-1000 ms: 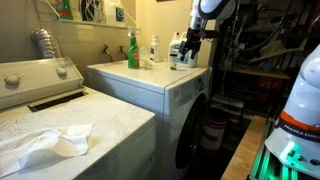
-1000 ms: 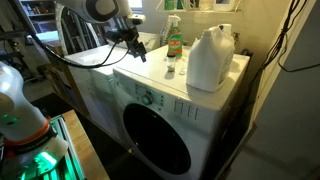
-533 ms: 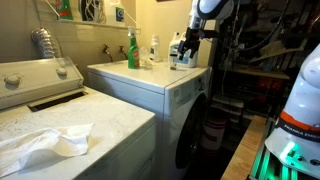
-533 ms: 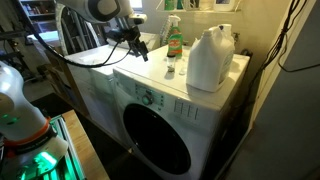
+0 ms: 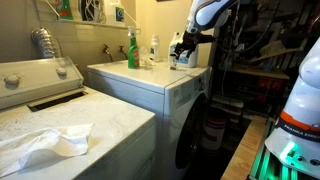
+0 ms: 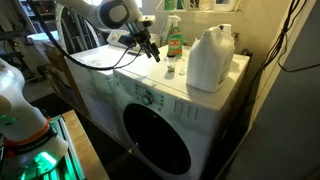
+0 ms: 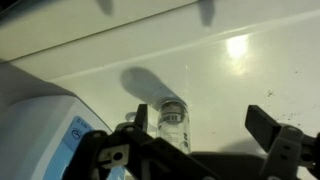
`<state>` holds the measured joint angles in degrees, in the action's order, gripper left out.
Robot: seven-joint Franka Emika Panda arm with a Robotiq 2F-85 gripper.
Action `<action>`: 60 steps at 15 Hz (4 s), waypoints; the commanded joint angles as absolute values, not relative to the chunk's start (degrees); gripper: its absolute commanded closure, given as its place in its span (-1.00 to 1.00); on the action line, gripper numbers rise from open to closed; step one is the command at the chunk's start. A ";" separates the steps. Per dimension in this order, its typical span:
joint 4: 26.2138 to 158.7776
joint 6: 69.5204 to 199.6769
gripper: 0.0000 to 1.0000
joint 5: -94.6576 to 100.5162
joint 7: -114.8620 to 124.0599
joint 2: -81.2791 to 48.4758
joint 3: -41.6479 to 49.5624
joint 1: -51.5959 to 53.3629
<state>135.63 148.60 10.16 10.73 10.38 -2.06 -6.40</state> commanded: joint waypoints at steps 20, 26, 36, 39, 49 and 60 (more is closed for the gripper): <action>126.31 162.47 -1.00 34.76 34.82 -6.19 0.74 -6.38; 125.45 163.36 -1.00 39.55 41.03 -6.97 1.17 -6.43; 125.32 163.37 0.39 45.01 47.37 -6.99 1.48 -6.46; 125.37 163.62 0.44 46.09 48.12 -6.78 1.20 -6.47; 123.92 168.62 0.44 34.73 38.49 -6.26 -5.24 -5.27; 118.76 167.46 -0.06 23.93 28.62 -8.80 -11.83 -4.73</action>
